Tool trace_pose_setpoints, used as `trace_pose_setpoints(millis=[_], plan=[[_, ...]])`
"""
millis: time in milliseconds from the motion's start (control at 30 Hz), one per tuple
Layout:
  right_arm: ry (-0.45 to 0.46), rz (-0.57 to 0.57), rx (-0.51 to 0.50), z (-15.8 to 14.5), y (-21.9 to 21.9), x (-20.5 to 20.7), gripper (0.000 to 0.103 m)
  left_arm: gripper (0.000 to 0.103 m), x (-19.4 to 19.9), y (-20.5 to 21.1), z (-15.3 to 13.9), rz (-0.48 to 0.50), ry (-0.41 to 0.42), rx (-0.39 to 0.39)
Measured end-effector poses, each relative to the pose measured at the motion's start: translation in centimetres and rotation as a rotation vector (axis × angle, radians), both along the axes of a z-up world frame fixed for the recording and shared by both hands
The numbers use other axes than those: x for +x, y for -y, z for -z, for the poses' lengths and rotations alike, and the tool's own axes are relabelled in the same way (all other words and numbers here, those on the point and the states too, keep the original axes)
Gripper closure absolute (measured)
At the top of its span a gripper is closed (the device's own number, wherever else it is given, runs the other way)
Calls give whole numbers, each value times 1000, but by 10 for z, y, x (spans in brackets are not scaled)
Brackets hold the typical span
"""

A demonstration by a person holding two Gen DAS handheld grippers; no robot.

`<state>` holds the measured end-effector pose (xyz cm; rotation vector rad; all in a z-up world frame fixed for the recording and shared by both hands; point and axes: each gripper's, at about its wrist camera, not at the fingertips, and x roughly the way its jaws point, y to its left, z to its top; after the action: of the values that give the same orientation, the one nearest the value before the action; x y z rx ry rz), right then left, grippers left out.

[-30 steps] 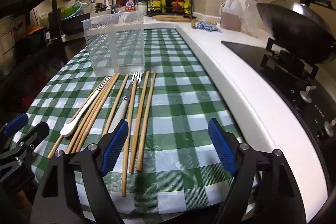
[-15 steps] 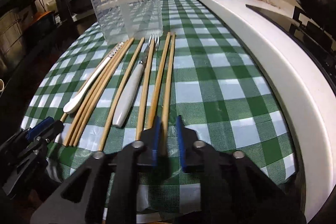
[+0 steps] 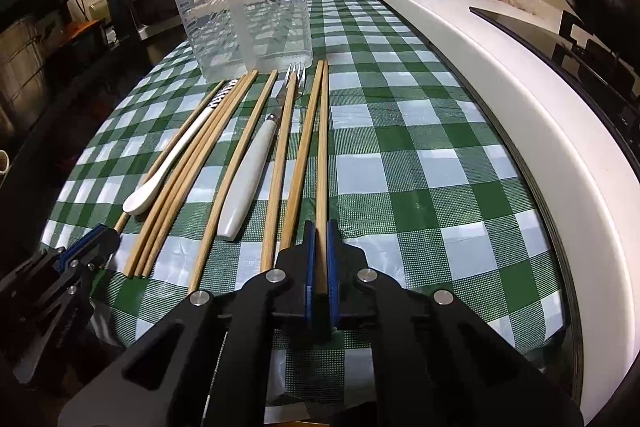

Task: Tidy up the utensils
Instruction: 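Grasp a bamboo chopstick with the right tool while the left tool grasps another chopstick, then lift both held chopsticks and carry them over the clear plastic container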

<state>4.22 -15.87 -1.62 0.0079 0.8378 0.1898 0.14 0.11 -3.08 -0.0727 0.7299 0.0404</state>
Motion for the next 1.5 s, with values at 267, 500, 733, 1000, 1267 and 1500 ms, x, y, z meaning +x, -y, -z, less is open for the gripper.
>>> trace_pose_setpoints(millis=[267,500,733,1000,1267,1500], plan=[[54,4,-25,-15,2,-4,97,96,-7,1,-14,-4,62,21],[163,38,-41,-38,8,-13,97,96,-19,3,-37,-3,154,55],[184,37,-33,-49,13,-16,97,97,-25,1,-53,-12,205,66],[197,28,-23,-60,15,-21,97,97,-29,-4,-65,-15,238,43],[226,41,3,-90,20,-28,97,97,-27,-15,-93,-14,289,31],[295,42,3,-129,20,-15,97,97,-7,-29,-124,4,309,13]])
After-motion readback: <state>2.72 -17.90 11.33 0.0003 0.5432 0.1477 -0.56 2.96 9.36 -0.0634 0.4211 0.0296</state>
